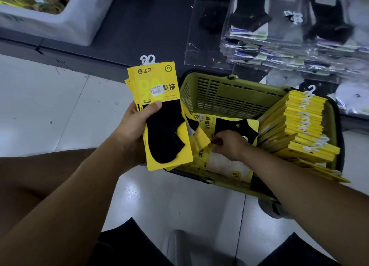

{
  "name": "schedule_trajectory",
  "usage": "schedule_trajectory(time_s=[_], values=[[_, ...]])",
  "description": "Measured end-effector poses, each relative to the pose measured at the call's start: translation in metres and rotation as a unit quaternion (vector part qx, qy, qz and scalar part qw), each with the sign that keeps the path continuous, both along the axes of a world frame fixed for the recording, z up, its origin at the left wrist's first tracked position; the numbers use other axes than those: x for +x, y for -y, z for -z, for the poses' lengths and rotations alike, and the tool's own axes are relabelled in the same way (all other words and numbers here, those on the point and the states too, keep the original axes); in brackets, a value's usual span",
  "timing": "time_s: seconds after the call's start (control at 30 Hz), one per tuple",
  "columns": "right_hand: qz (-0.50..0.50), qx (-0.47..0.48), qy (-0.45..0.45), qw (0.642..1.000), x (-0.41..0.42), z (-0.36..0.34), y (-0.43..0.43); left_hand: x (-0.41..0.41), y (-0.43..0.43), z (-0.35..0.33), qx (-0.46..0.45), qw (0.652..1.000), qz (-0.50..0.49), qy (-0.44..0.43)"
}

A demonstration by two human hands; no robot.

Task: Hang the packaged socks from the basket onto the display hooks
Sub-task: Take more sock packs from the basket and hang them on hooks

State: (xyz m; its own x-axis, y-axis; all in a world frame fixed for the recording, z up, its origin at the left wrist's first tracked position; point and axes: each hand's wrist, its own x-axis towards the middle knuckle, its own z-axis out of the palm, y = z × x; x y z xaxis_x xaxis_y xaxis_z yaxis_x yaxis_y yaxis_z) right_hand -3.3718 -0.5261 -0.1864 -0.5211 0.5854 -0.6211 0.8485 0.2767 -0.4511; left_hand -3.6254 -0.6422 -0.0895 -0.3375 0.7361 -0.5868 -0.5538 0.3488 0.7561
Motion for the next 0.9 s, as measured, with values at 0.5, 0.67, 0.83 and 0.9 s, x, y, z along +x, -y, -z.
schedule_trajectory(time_s=[0.5, 0.67, 0.83, 0.9], values=[[0.215, 0.026, -0.145, 0.965, 0.008, -0.077, -0.065, -0.001, -0.002, -0.010, -0.009, 1.000, -0.010, 0.001], [0.405, -0.046, -0.338, 0.848, 0.008, -0.151, -0.073, 0.011, -0.009, -0.011, -0.009, 0.999, 0.011, -0.031], [0.393, -0.189, -0.397, 0.808, -0.023, -0.183, -0.046, 0.034, -0.021, -0.023, 0.003, 0.998, 0.030, -0.055], [0.382, -0.203, -0.386, 0.815, -0.034, -0.184, -0.033, 0.042, -0.026, -0.028, 0.014, 0.997, 0.044, -0.058]])
